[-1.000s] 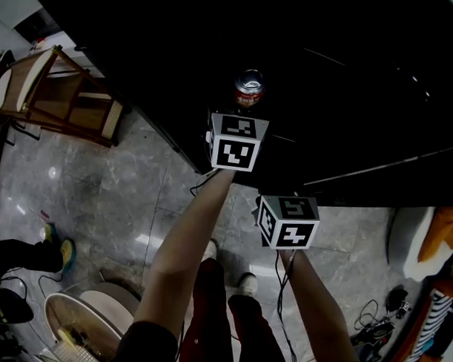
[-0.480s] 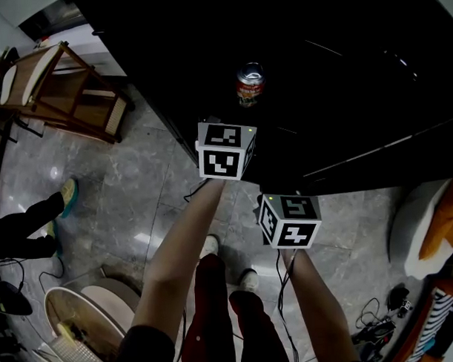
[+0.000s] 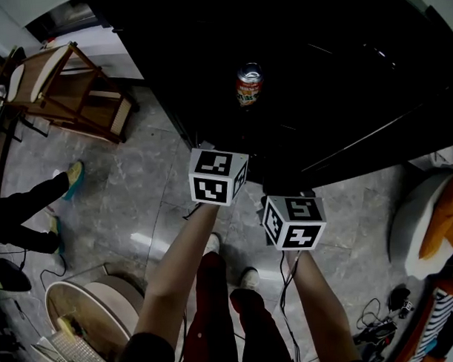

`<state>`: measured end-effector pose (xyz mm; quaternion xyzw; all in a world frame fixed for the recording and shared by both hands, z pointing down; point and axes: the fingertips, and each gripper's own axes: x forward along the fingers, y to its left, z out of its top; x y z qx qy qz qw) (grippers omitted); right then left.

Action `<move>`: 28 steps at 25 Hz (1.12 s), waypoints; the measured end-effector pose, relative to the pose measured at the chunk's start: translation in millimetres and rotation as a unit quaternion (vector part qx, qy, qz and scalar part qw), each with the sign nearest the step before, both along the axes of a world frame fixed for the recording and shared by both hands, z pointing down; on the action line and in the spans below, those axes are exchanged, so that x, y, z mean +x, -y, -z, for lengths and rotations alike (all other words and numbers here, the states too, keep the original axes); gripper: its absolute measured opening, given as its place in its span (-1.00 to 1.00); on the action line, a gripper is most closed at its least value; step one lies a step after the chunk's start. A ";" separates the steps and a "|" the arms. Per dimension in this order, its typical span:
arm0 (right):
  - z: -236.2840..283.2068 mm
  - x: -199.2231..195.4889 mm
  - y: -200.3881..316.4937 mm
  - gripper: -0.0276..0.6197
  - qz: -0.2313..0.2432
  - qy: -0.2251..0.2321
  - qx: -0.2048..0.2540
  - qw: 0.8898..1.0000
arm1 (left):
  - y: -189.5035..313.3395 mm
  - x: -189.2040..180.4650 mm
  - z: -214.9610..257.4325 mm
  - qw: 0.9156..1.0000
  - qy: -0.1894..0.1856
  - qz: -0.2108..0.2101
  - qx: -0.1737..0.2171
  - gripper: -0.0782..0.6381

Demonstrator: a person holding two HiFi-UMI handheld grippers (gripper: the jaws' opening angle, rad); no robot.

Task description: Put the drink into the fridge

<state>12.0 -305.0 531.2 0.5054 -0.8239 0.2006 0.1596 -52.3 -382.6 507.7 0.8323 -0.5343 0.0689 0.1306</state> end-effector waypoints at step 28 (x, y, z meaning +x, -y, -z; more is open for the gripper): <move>119.1 15.8 -91.6 -0.86 0.044 0.040 0.040 0.997 | -142.2 2.2 87.3 1.000 -0.012 0.010 -0.005 -0.75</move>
